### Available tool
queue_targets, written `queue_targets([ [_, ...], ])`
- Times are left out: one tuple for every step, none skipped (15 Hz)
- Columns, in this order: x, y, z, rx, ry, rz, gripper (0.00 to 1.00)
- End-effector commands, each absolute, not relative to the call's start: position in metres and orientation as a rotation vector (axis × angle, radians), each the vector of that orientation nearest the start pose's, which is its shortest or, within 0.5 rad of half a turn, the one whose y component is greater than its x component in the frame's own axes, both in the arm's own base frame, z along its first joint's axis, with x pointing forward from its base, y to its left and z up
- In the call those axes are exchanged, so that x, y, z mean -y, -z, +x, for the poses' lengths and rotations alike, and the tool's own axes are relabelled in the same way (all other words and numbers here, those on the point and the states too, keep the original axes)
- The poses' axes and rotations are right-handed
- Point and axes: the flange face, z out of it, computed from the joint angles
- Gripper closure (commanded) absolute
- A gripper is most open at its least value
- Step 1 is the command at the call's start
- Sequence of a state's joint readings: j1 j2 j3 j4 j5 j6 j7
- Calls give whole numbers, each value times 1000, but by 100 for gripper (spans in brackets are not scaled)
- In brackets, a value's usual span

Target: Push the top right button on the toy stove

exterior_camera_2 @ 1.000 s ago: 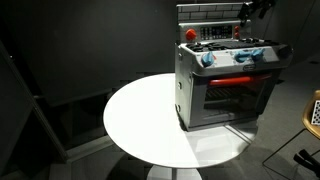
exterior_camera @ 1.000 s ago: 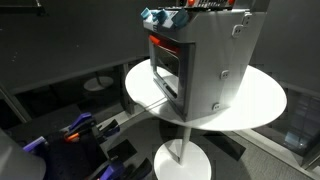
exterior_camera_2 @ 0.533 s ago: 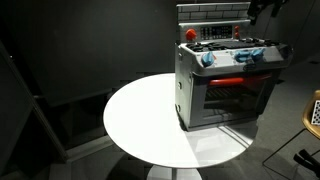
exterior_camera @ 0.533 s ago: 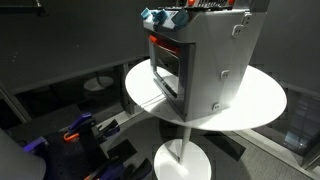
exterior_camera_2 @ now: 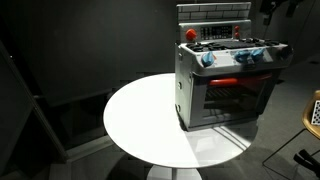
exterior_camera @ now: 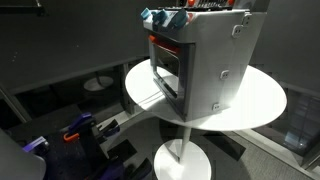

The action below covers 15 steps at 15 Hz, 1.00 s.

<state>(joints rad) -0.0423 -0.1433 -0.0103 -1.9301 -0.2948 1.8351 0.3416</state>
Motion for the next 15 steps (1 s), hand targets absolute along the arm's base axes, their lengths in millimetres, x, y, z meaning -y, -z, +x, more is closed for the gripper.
queue_targets([
  [45, -565, 496, -479, 5, -3328, 0],
  [44, -567, 491, -468, -35, -3323, 0],
  [43, -568, 487, -464, -66, -3321, 0],
  [43, -569, 484, -461, -92, -3320, 0],
  [42, -570, 481, -462, -114, -3320, 0],
  [43, -571, 478, -463, -134, -3322, 0],
  [43, -572, 476, -463, -151, -3326, 0],
  [43, -572, 475, -465, -162, -3328, 0],
  [43, -572, 473, -468, -173, -3330, 0],
  [43, -571, 473, -477, -182, -3332, 0],
  [44, -571, 472, -484, -188, -3333, 0],
  [45, -567, 480, -497, -169, -3339, 0],
  [45, -567, 480, -497, -172, -3339, 0],
  [45, -566, 481, -497, -175, -3339, 0],
  [45, -565, 481, -496, -177, -3339, 0],
])
